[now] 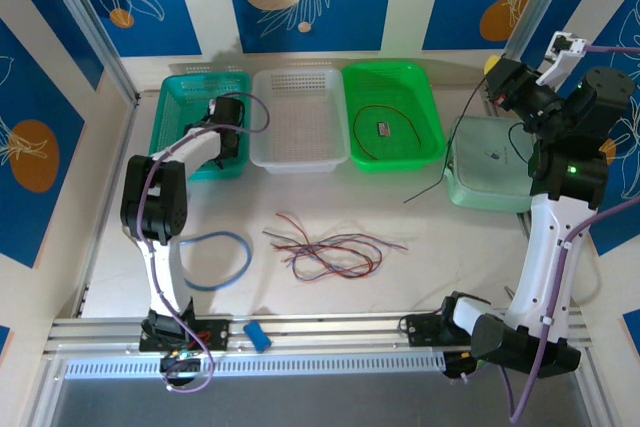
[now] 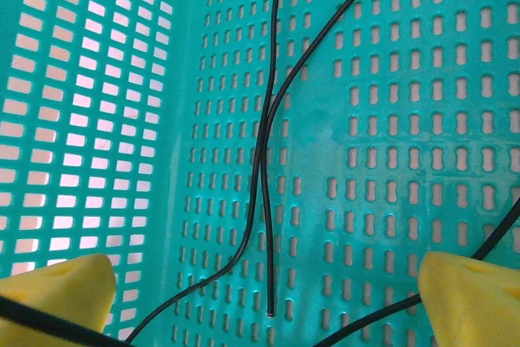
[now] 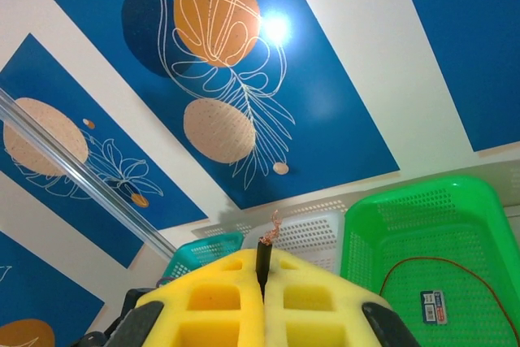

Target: Untangle the cables

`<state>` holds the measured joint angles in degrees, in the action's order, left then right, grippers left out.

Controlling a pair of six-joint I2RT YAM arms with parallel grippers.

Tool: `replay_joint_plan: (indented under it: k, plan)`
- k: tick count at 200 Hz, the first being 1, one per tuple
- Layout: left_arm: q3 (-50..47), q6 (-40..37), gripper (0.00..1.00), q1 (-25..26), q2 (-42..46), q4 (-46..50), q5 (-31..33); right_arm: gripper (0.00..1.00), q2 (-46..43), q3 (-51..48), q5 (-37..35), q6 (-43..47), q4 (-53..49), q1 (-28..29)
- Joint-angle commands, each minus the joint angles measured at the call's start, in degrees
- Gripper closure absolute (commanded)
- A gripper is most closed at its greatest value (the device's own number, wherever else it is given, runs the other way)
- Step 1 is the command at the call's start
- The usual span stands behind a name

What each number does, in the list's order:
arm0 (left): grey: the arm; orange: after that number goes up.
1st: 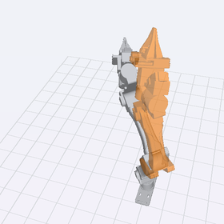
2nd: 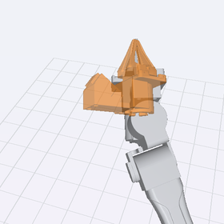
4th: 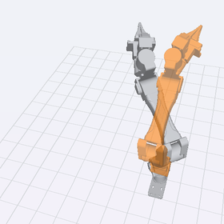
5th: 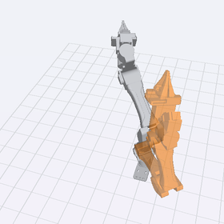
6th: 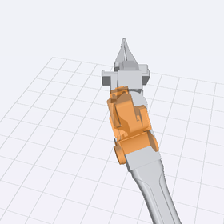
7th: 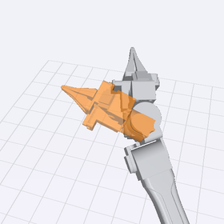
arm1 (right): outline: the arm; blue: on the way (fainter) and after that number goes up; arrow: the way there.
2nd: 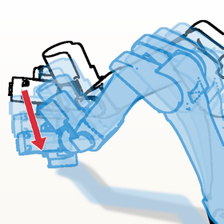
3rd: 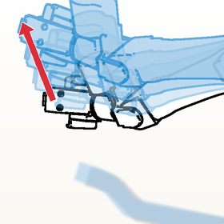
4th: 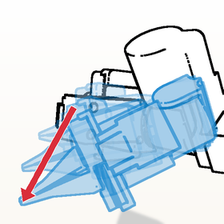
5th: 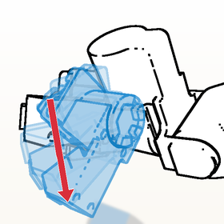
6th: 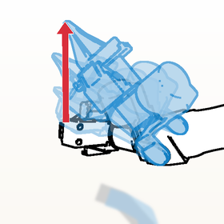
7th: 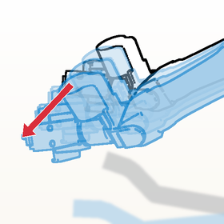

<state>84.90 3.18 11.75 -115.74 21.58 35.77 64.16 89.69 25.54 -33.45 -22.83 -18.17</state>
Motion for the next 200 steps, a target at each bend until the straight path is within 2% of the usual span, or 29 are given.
replay_joint_plan:
  k: [1, 57, 105, 133, 158, 200]
  plan:
    - [2.51, 0.12, 0.01, -0.32, 4.50, 2.44, -1.41, 1.00, -0.81, 2.02, 0.74, 0.70, -0.71, 0.91]
    - [7.97, -0.86, 0.01, 0.53, 10.63, 6.25, -3.29, 1.00, -0.24, 3.73, -0.30, 1.36, -1.42, 3.40]
    - [12.11, -1.91, 0.00, 2.76, 14.65, 9.24, -3.06, 1.00, 0.85, 4.78, -1.88, 1.98, -1.78, 8.36]
    - [10.47, -2.62, 0.00, 7.42, 18.89, 9.16, -2.82, 1.00, 2.08, 7.15, -3.32, 2.34, -2.13, 13.47]
    - [7.09, -2.44, 0.00, 12.94, 24.05, 7.36, -1.10, 1.00, 3.91, 10.12, -5.52, 2.97, -1.75, 20.42]
    - [1.26, 4.37, 0.00, 18.74, 33.32, 9.62, -1.55, 1.00, 9.29, 16.77, -10.96, 5.88, -1.59, 32.03]
